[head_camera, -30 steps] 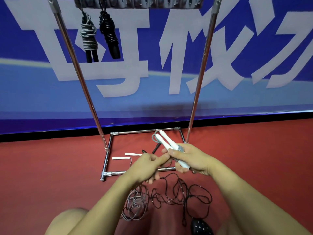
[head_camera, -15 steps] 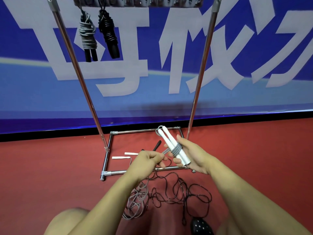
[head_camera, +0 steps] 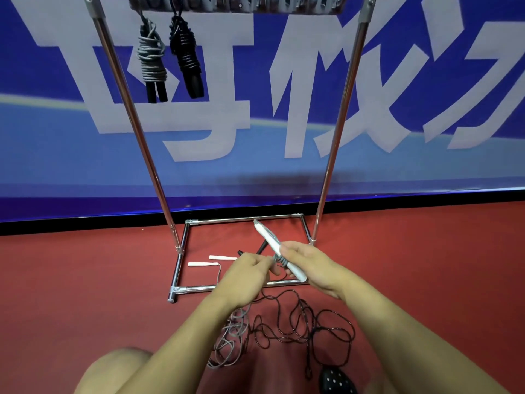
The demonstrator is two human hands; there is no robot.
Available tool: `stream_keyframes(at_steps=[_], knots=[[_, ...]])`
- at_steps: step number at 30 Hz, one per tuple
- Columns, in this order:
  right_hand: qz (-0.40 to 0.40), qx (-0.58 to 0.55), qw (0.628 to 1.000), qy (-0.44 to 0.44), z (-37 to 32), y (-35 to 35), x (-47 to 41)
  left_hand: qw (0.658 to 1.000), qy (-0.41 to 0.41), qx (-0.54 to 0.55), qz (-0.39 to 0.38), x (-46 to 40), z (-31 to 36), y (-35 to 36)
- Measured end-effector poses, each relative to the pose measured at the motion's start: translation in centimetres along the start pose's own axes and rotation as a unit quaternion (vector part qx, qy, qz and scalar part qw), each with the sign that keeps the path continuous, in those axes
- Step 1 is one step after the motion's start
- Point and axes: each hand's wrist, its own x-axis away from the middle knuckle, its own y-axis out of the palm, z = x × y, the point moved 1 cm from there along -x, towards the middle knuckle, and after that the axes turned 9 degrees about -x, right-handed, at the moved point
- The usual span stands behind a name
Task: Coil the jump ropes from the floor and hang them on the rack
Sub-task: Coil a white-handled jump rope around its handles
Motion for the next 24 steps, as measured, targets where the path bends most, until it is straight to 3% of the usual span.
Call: stream_keyframes(at_steps=[10,15,18,24], knots=[[-0.010,0.058,0.998,-0.023,-0.3,-0.6,0.5,0.998,0.019,-0.050,-0.019,0.8,-0.1,-0.2],[-0.142,-0.043,0.988,0.045,-0.6,0.1,1.5,0.997,0.057,-0.039,-0.043,1.1,0.1,-0.1],[-0.178,-0.074,0.979,0.066,-1.4,0.4,2.3,0.995,0.073,0.003,-0.066,1.2,0.6,-0.3],[-0.119,-0.061,0.991,0.027,-2.2,-0.3,1.9,0.989,-0.017,0.097,-0.112,1.2,0.9,-0.6]])
